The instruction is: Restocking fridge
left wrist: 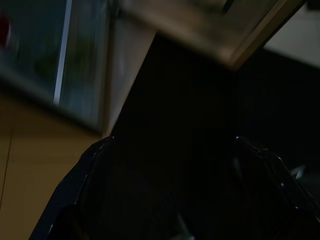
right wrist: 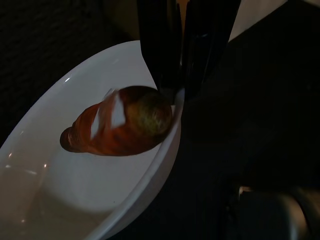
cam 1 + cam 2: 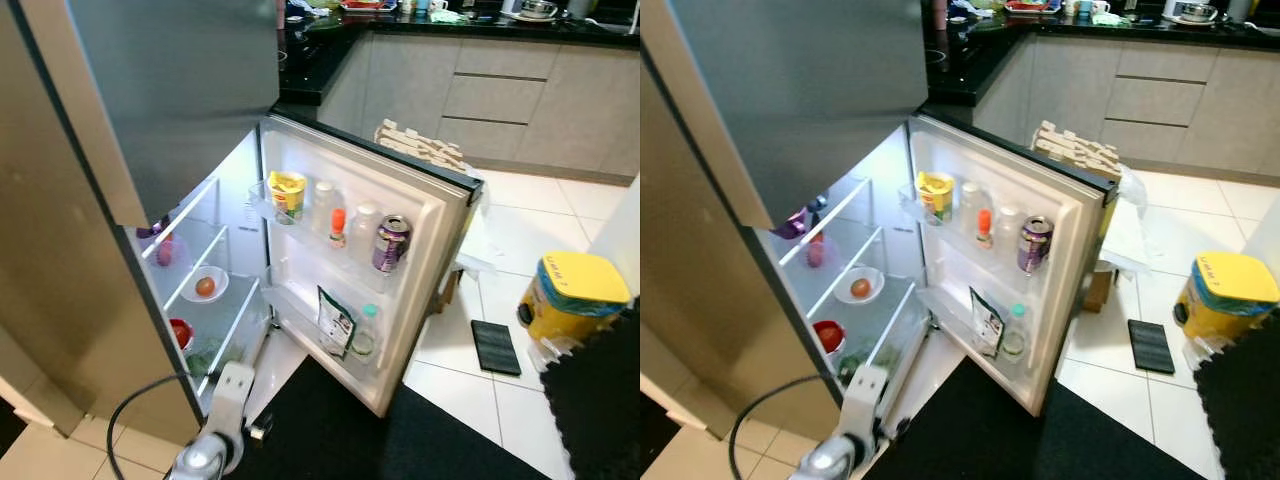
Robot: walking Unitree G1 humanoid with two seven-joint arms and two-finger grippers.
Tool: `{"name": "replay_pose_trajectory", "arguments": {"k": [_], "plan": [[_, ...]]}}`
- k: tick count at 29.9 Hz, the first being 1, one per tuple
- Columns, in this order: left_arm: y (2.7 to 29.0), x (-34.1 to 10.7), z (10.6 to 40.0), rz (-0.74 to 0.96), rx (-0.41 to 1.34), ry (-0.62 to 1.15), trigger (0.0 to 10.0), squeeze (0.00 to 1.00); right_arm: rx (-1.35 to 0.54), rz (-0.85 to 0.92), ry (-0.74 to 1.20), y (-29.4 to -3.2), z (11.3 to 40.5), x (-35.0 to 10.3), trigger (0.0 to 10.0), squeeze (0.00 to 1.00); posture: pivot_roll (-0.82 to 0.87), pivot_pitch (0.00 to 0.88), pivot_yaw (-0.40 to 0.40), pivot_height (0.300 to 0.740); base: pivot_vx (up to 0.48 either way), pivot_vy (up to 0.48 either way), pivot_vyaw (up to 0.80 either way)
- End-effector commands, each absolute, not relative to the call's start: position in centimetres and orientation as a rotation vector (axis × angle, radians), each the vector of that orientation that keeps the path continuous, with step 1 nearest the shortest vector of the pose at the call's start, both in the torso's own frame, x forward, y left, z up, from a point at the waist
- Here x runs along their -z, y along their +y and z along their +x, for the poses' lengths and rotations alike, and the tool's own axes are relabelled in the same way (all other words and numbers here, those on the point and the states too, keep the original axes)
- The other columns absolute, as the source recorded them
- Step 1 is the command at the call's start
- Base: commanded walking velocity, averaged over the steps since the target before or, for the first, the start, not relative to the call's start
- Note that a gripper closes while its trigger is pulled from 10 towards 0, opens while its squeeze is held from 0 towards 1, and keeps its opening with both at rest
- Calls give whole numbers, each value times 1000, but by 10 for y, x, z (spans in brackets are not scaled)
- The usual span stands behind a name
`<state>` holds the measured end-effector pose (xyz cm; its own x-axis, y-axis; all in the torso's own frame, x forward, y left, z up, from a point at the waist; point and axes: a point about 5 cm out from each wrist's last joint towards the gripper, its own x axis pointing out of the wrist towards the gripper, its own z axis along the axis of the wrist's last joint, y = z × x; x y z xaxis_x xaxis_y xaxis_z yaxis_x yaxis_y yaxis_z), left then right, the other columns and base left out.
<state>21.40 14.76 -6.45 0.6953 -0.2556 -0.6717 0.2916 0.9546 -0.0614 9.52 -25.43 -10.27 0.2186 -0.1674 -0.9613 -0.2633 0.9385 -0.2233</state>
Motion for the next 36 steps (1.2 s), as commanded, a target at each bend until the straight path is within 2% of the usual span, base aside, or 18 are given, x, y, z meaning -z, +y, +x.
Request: {"name": "replay_pose_trajectory", "arguments": {"k": [1, 4, 11, 22, 32, 36], "plan": [[165, 76, 194, 60, 241, 835, 10000, 0, -85, -400, 1344, -251, 101, 102, 10000, 0, -23, 0, 2, 740, 0, 0, 0], [182, 95, 153, 58, 161, 993, 10000, 0, -132, -463, 1328, -253, 105, 100, 10000, 0, -23, 0, 2, 740, 0, 0, 0], [188, 104, 129, 62, 135, 1077, 10000, 0, -203, -564, 1299, -256, 112, 97, 10000, 0, -21, 0, -9, 740, 0, 0, 0], [182, 98, 147, 33, 126, 1026, 10000, 0, -261, -602, 1271, -256, 120, 95, 10000, 0, -7, 0, -21, 740, 0, 0, 645], [181, 99, 146, 42, 145, 1038, 10000, 0, -264, -595, 1269, -253, 121, 96, 10000, 0, -13, 0, -15, 740, 0, 0, 781], [181, 99, 146, 39, 148, 1041, 10000, 0, -260, -596, 1271, -253, 120, 96, 10000, 0, -10, 0, -16, 740, 0, 0, 0]]}}
